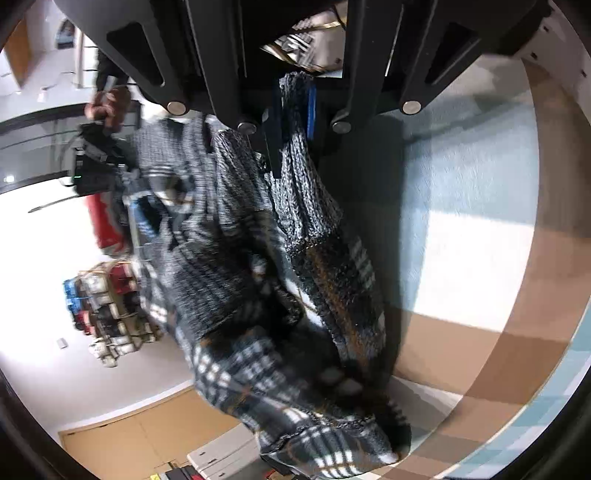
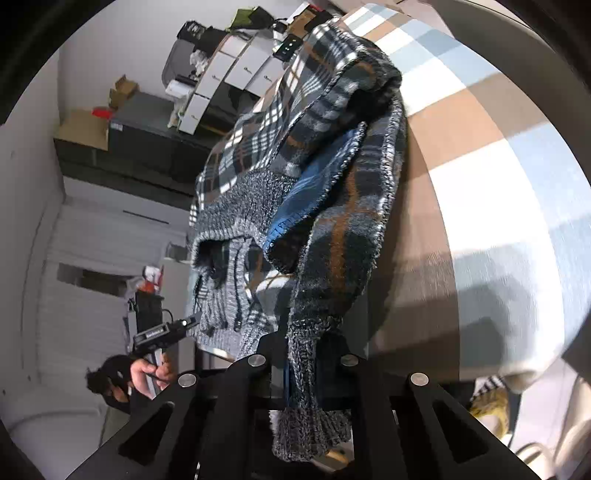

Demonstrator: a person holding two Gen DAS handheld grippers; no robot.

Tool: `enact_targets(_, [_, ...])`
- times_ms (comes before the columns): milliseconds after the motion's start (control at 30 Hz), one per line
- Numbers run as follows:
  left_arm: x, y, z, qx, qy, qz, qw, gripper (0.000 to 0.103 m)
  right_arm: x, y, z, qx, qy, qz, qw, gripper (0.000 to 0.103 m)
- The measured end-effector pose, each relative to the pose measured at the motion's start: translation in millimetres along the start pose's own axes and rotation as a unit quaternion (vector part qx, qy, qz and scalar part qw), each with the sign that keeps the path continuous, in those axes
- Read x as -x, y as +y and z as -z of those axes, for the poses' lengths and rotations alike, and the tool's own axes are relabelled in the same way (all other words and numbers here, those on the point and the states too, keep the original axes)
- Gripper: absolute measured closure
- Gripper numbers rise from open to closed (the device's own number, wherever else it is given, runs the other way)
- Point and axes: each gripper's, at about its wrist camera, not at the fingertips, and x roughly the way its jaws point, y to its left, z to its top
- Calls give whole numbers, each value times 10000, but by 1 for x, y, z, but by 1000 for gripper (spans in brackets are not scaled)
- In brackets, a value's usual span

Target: Fold large clothes

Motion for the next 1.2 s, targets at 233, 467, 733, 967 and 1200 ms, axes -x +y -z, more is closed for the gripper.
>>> enact_targets(233, [26, 6, 30, 312, -115, 968, 9947, 99, 27, 10, 22, -288, -121, -763, 9966, 94])
enact_targets(467, [67, -18, -31, 615, -955, 1855, 9760, 100, 64, 40, -36, -372, -878, -1401, 9855, 95])
enact_targets(733, [48, -40, -96, 449, -1020, 1467, 9829, 102, 5, 51, -93, -400, -492, -934, 9936, 95])
enact_targets(967, [40, -19, -19, 318, -452, 462, 9974, 64, -1, 57, -66, 51, -245, -398, 9989, 94])
enact_targets(1200, [19, -14, 42, 167, -200, -401, 9989, 29, 0, 27, -32, -135, -170, -188, 9996, 94])
